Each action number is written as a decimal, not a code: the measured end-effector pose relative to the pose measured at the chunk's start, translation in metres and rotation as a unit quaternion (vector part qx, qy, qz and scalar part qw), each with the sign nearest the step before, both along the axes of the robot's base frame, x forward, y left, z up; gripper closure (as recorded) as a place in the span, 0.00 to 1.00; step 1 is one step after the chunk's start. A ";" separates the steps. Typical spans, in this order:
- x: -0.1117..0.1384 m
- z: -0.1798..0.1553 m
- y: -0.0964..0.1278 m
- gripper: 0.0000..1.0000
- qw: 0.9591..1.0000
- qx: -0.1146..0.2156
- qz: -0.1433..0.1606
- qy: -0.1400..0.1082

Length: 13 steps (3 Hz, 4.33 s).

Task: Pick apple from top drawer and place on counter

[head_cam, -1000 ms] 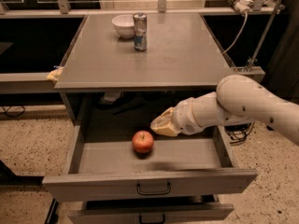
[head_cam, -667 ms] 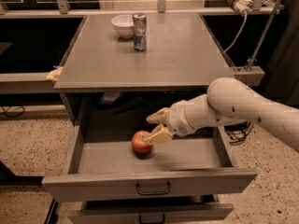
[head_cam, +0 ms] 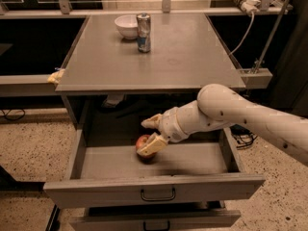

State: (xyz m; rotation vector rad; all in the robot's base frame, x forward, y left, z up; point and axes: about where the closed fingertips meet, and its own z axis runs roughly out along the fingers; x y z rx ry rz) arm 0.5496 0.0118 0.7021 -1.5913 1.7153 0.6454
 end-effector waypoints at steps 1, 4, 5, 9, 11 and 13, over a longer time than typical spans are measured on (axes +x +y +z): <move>0.003 -0.015 0.012 0.37 1.000 -0.008 0.020 -0.006; 0.017 -0.041 0.016 0.20 0.994 -0.070 0.058 -0.056; 0.016 -0.054 0.012 0.19 0.991 -0.099 0.065 -0.059; 0.011 -0.071 0.000 0.83 0.987 -0.138 0.063 -0.048; -0.016 0.005 -0.015 1.00 0.987 -0.147 0.058 -0.033; -0.017 0.157 -0.044 1.00 0.982 -0.182 0.028 -0.046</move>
Offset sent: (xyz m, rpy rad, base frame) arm 0.0180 0.0236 -0.0373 -0.0984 -0.1048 0.1169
